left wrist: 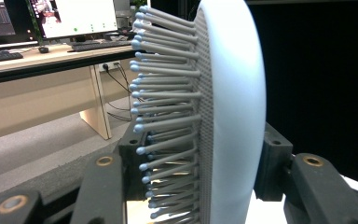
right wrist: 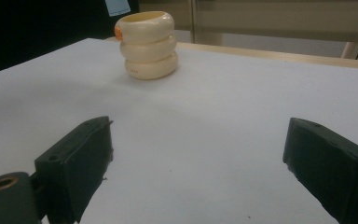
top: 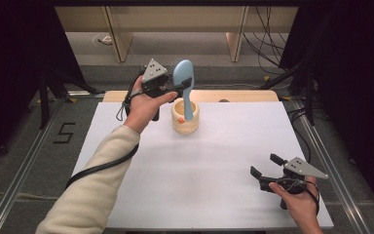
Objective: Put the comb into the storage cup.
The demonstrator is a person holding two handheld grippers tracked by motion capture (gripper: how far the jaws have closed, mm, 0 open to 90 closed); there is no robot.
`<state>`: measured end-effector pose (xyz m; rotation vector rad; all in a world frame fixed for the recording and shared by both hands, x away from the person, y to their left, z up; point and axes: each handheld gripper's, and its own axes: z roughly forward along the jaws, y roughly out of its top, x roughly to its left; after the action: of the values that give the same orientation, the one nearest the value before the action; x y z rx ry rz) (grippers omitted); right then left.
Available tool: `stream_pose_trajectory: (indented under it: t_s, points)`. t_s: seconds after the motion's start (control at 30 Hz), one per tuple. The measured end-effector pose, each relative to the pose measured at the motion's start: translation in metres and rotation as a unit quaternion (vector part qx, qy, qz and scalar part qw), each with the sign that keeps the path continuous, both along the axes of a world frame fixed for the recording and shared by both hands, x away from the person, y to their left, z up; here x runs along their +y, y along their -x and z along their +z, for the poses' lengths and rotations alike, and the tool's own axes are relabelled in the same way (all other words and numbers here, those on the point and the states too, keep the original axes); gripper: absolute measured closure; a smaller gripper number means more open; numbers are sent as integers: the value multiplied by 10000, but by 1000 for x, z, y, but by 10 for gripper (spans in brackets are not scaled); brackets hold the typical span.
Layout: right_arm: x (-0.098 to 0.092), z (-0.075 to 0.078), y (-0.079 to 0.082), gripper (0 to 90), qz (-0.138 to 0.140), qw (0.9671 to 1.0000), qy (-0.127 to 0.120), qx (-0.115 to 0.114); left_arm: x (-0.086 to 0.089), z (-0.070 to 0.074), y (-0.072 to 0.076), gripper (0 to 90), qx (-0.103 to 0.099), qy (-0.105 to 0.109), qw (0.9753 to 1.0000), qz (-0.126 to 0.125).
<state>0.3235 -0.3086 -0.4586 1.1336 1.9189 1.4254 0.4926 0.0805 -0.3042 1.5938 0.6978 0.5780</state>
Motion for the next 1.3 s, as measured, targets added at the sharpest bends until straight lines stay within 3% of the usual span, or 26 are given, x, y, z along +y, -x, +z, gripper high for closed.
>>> stream_pose_trajectory:
  t_s: [1.3]
  points:
    - [0,0,0,92,-1,10000,3,-1,-2,3,-9,490,-94,-109,9998,120]
